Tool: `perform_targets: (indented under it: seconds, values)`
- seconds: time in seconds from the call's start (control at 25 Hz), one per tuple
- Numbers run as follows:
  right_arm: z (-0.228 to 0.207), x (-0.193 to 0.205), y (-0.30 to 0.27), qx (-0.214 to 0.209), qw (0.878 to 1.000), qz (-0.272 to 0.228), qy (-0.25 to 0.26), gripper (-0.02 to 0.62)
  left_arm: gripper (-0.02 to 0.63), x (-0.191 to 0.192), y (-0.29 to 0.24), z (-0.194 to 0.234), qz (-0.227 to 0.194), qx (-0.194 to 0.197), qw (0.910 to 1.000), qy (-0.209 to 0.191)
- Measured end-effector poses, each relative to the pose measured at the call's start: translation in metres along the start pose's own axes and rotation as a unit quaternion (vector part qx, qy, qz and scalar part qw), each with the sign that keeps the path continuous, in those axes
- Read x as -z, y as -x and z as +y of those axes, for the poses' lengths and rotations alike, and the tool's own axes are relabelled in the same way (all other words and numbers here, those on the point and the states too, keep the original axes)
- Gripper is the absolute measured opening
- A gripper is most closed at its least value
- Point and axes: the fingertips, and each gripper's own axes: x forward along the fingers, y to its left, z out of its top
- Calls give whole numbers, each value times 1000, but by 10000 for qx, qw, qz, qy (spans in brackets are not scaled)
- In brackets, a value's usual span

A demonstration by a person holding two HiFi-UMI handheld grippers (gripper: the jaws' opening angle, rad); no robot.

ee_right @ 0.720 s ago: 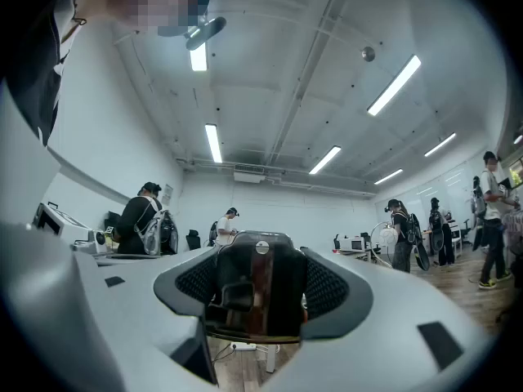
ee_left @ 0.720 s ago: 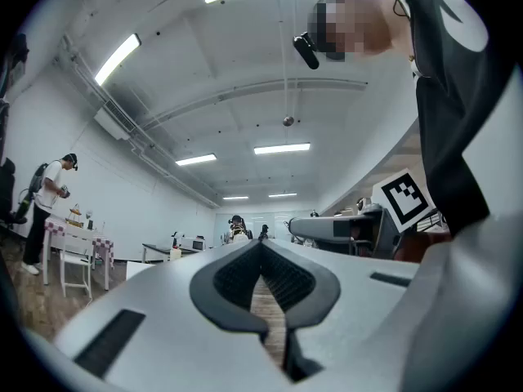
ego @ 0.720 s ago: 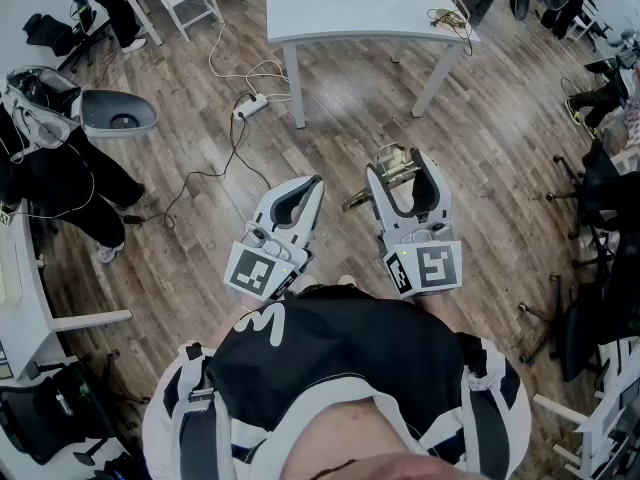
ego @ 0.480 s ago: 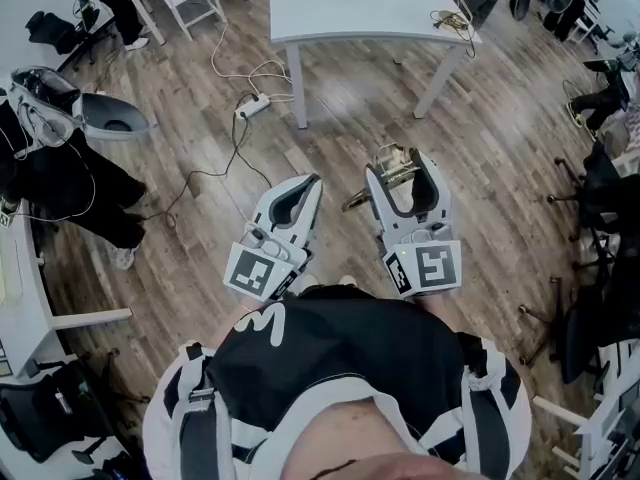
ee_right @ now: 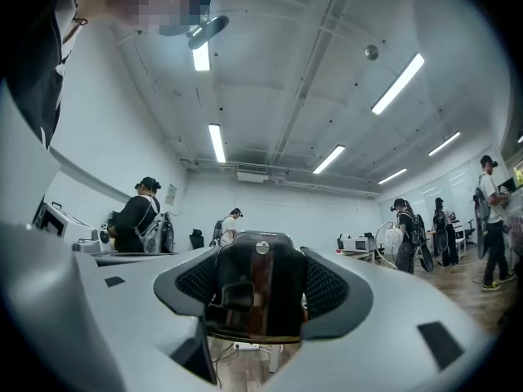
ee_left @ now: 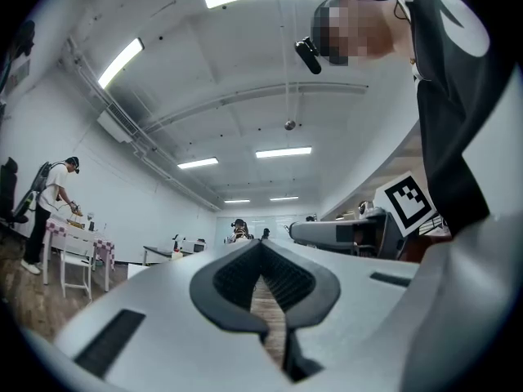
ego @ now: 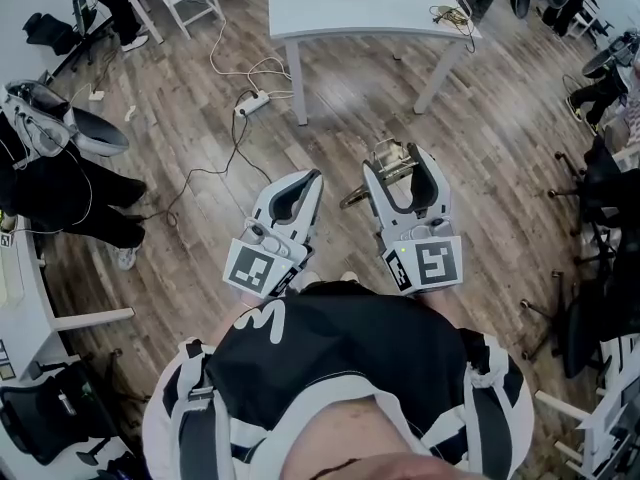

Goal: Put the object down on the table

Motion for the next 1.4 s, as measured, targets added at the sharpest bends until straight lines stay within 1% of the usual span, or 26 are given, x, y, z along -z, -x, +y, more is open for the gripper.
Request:
perform_targets:
  seconds: [0.24,0.4,0.68,0.88,1.08,1.32,1.4]
  values:
    - [5,5,-4,-34,9999,76,-75,308,5,2,3,3,-12,62,10000,-8]
    - [8,6,-7,10,9999,73,-154,308,5,5,9,10,55,40,10000,15]
    - [28,10,-16,39,9998,86,-147,308,5,3,25,26,34,24,10000,89]
    - [39,13,-19,114,9998,5,-160,308,5,10,35,36,101,79,9998,118]
    - [51,26,-17,155,9992,195,-308,308,5,20,41,40,344,183,9992,124]
    - [38,28,-22,296,9991,183,-253,308,5,28,29,44,285,257,9990,214]
    - [32,30,-26,319,9990,169,-272,308,5,31,22,46,335,256,9989,209]
